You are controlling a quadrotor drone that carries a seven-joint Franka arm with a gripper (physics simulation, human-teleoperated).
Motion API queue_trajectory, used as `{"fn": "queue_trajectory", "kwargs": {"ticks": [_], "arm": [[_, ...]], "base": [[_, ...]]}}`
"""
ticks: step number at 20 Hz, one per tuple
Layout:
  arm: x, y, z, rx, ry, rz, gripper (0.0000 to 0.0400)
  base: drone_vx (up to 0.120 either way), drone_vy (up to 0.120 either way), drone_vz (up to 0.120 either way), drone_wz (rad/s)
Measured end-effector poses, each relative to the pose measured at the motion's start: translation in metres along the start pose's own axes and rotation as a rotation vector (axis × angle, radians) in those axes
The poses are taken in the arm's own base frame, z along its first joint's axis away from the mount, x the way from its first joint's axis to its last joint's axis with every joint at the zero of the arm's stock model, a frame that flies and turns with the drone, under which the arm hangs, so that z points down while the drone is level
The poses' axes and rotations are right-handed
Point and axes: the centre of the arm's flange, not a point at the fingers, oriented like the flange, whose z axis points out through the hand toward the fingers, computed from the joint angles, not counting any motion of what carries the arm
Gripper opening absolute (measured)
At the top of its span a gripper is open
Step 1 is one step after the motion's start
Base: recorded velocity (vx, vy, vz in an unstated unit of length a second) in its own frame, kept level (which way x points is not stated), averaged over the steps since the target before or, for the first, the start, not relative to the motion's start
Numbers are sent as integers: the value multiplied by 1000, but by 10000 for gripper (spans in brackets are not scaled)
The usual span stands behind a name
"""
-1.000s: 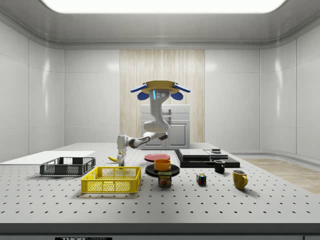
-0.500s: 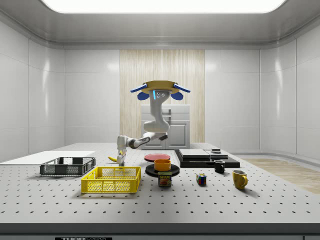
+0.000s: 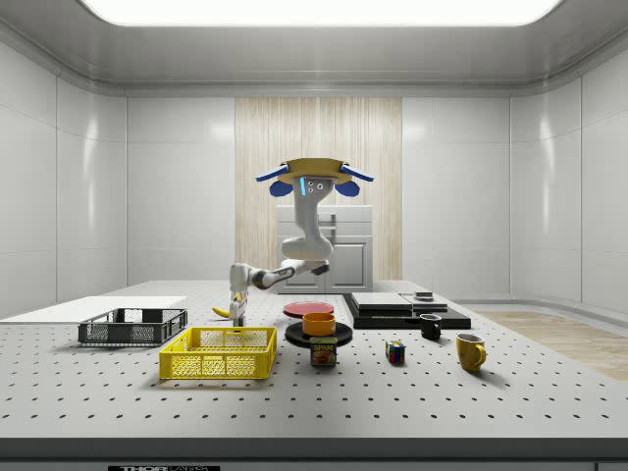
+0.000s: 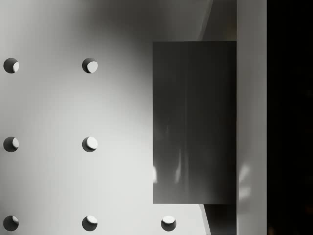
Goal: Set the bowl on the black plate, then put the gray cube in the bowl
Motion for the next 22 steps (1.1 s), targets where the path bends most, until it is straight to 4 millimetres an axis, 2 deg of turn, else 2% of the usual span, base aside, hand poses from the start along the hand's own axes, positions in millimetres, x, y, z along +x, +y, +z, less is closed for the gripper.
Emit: {"fn": "queue_trajectory", "kwargs": {"ticks": [4, 9, 14, 19, 22], "arm": [[0, 0, -16, 0, 0, 0, 251], [0, 0, -26, 0, 0, 0, 250], [0, 0, -29, 0, 0, 0, 250], [0, 0, -30, 0, 0, 0, 250], [0, 0, -31, 0, 0, 0, 250]], "base": [[0, 0, 110, 0], [0, 0, 120, 0], [-112, 104, 120, 0], [-120, 120, 0, 0], [-80, 13, 0, 0]]}}
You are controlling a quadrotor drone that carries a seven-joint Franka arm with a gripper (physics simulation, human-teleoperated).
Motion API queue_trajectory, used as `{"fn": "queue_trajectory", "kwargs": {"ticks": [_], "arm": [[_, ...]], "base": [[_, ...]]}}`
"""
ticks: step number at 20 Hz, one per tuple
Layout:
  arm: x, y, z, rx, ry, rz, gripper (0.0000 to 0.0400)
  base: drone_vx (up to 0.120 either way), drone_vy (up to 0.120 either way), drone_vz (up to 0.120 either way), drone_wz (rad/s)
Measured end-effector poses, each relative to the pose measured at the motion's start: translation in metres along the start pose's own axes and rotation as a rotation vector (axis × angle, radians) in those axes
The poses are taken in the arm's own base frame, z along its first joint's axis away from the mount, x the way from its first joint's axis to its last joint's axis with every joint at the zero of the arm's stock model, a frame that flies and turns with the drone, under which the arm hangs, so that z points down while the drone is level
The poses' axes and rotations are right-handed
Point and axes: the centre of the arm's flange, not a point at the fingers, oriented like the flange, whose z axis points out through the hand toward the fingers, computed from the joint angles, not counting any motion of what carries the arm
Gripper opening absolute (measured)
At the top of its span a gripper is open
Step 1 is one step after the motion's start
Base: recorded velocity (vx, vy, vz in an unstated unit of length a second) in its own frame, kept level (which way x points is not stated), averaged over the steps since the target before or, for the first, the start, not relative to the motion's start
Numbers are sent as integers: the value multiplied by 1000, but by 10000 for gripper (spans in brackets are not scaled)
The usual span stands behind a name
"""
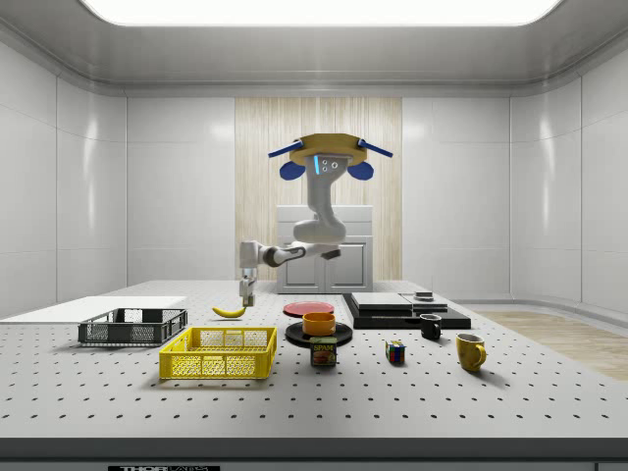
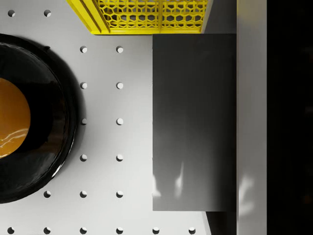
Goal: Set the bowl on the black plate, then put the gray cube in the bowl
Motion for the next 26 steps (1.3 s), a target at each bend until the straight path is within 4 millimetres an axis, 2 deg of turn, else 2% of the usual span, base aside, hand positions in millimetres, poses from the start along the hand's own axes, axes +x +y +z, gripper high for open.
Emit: {"fn": "queue_trajectory", "kwargs": {"ticks": [7, 11, 26], "arm": [[0, 0, 0, 0, 0, 0, 250], [0, 0, 0, 0, 0, 0, 250], [0, 0, 0, 0, 0, 0, 250]], "base": [[-120, 0, 0, 0], [-120, 0, 90, 0], [-120, -19, 0, 0]]}}
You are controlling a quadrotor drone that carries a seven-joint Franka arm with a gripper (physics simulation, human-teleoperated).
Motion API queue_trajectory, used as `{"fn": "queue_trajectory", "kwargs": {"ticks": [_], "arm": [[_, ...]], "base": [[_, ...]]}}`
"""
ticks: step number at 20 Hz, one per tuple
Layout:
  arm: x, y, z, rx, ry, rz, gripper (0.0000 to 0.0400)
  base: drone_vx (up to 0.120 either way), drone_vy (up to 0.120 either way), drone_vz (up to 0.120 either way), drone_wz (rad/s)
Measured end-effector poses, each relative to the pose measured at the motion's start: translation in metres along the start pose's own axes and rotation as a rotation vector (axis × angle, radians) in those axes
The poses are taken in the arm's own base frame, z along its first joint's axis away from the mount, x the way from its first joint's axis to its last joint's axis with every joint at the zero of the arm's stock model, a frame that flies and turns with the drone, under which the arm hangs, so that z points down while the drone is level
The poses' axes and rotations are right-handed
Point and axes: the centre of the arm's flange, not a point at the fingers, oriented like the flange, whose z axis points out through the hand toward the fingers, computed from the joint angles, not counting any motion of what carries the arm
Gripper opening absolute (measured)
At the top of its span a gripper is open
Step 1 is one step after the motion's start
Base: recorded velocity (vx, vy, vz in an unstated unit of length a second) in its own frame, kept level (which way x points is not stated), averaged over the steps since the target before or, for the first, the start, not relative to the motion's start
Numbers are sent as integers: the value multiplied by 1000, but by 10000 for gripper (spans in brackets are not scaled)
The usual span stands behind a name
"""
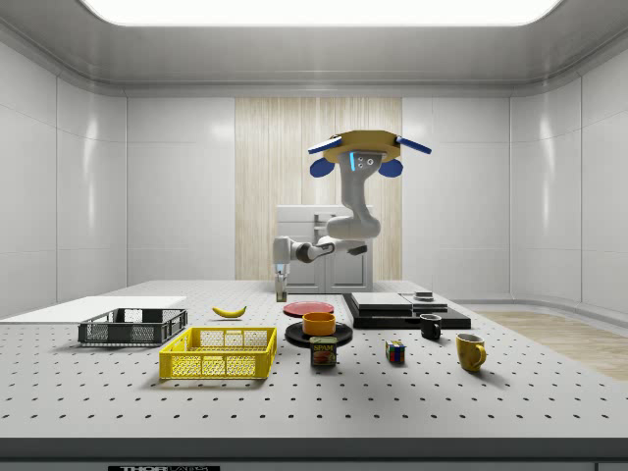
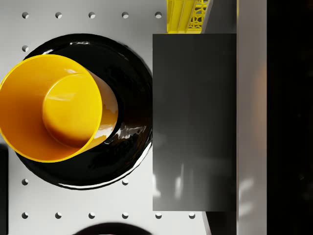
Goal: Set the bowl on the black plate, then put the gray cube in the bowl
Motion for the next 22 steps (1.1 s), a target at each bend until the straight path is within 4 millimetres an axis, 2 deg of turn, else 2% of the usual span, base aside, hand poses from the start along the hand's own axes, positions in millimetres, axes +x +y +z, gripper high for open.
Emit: {"fn": "queue_trajectory", "kwargs": {"ticks": [15, 22], "arm": [[0, 0, 0, 0, 0, 0, 250], [0, 0, 0, 0, 0, 0, 250]], "base": [[-120, 0, 0, 0], [-120, 0, -91, 0]]}}
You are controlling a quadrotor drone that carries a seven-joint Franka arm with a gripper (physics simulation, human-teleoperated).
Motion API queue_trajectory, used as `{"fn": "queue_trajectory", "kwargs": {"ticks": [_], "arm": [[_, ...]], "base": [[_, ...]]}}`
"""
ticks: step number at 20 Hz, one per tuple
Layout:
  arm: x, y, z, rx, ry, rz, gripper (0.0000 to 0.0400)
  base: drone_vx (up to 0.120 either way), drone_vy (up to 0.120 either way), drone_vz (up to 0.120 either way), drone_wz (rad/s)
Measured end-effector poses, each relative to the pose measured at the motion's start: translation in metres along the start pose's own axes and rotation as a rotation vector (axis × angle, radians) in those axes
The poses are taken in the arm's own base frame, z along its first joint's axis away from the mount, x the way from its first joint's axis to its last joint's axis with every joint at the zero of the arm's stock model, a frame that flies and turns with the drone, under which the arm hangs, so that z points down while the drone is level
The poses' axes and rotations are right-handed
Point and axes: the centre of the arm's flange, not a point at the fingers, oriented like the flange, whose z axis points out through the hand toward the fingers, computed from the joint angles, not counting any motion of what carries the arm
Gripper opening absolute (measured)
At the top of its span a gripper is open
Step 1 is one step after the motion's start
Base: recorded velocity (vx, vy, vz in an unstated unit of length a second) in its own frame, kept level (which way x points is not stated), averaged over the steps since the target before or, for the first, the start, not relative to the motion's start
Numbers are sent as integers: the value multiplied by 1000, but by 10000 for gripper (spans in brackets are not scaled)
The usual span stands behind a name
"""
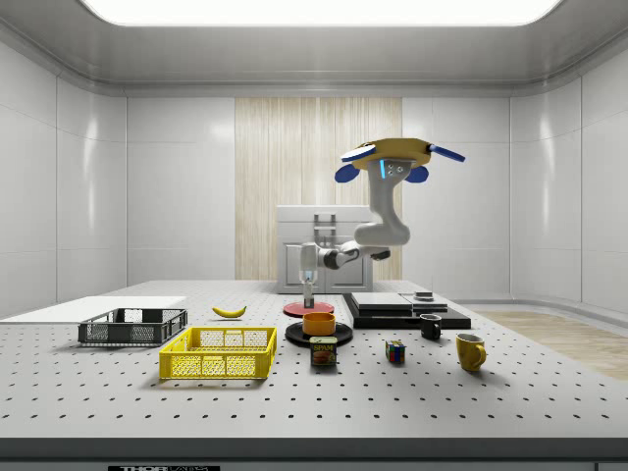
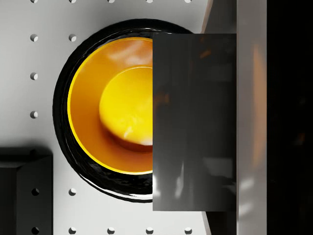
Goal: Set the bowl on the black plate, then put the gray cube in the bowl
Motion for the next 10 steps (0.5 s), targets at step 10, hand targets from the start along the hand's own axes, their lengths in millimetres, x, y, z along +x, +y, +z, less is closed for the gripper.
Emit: {"fn": "queue_trajectory", "kwargs": {"ticks": [10], "arm": [[0, 0, 4, 0, 0, 0, 250]], "base": [[-84, 0, 0, 0]]}}
